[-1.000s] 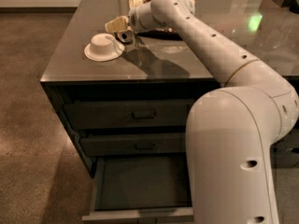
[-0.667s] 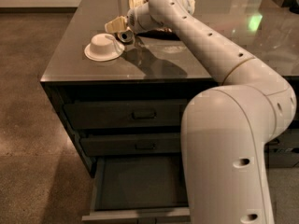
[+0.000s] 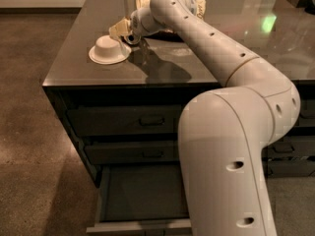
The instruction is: Place orange can into bottom drawer
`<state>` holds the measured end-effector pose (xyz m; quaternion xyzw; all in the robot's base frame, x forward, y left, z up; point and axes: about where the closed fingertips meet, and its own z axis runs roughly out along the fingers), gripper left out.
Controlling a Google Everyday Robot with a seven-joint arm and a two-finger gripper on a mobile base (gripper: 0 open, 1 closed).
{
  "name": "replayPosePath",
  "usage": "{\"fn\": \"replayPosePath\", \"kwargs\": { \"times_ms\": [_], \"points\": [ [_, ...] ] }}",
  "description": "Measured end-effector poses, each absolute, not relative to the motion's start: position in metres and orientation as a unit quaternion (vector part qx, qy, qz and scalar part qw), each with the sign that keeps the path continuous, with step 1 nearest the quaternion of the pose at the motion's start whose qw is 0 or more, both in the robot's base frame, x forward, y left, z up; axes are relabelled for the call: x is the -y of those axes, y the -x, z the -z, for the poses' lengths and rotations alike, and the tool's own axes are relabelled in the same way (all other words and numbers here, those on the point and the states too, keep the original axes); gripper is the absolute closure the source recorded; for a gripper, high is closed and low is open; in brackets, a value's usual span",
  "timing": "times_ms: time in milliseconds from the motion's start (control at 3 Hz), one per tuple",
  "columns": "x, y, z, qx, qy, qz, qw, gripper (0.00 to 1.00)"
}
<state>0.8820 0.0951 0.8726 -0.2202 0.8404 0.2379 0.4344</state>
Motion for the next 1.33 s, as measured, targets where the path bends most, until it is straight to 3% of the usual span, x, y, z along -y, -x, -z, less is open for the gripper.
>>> {"fn": "replayPosePath", "kwargs": {
  "times_ms": [333,1000,1333],
  "points": [
    [-0.0973,-0.8832,-0.8656,-0.849,0.214,-0.239,0.420,0.43],
    [-0.0975,-0.8840,-0.8700,-0.854,0.208,-0.242,0.412,0.90],
    [-0.0975,-0.8840,-0.8729,-0.854,0.208,-0.242,0.412,1.00]
  ]
}}
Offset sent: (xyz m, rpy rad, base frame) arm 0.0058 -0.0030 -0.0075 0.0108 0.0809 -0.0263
